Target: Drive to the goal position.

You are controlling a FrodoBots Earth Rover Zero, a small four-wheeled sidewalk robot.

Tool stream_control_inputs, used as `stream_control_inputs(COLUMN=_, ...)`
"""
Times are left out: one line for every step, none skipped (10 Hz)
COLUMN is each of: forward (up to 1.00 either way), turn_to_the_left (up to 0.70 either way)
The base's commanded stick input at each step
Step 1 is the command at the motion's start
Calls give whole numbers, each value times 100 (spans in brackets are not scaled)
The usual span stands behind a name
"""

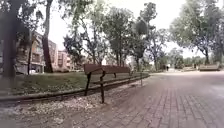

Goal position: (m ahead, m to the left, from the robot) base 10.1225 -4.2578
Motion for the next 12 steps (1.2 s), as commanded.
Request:
stream_control_inputs(forward=70, turn_to_the_left=-35)
stream_control_inputs(forward=70, turn_to_the_left=-35)
stream_control_inputs(forward=70, turn_to_the_left=-35)
stream_control_inputs(forward=70, turn_to_the_left=-35)
stream_control_inputs(forward=70, turn_to_the_left=-35)
stream_control_inputs(forward=70, turn_to_the_left=-35)
stream_control_inputs(forward=70, turn_to_the_left=-35)
stream_control_inputs(forward=70, turn_to_the_left=-35)
stream_control_inputs(forward=70, turn_to_the_left=-35)
stream_control_inputs(forward=70, turn_to_the_left=-35)
stream_control_inputs(forward=70, turn_to_the_left=-35)
stream_control_inputs(forward=70, turn_to_the_left=-35)
